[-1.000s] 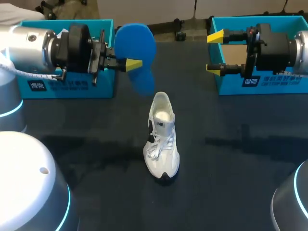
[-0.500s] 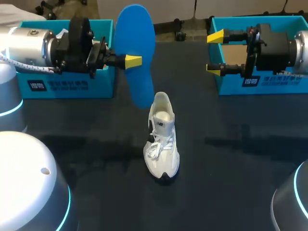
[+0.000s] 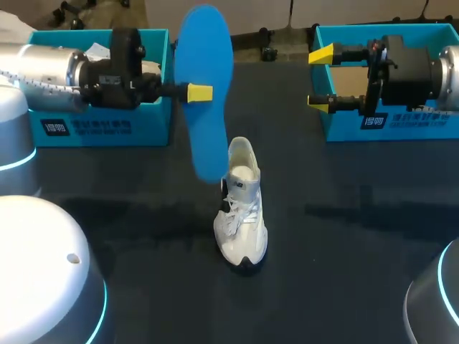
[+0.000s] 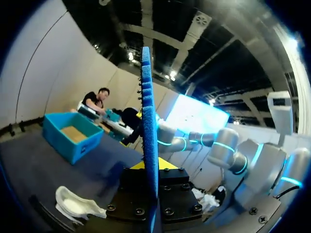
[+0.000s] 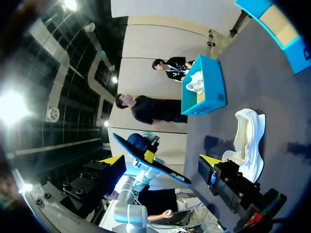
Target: Take the shoe out of the shoebox, open the shoe tongue, remove and reinsert the insole, then place the shoe into the shoebox
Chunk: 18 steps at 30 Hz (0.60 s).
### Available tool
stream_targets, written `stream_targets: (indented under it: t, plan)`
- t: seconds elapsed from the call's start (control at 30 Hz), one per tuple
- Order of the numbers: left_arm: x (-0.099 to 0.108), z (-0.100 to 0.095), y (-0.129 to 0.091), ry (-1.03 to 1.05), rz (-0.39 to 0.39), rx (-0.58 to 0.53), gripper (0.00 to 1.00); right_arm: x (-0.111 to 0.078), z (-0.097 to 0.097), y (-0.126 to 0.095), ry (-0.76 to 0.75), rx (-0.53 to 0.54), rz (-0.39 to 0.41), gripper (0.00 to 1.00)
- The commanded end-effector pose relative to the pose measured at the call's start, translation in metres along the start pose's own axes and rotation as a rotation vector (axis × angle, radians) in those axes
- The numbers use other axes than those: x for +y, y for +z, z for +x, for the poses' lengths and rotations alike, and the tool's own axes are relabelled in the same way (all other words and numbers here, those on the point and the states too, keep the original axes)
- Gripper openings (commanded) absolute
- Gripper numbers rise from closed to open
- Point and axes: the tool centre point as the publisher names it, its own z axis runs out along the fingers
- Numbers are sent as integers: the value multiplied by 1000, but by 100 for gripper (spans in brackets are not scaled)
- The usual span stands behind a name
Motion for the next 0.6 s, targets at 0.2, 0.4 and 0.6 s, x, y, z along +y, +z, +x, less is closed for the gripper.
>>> stream_targets:
  t: [0.2,0.4,0.6]
  plan:
    - [10,-7,1,-395,-62,27,0,0,0,2,1,0,-1,100]
    - [19,-18,3,-480,-31,54,0,0,0,2,1,0,-1,100]
    - [30,-28,9,-538,15,98,0,0,0,2,1,0,-1,100]
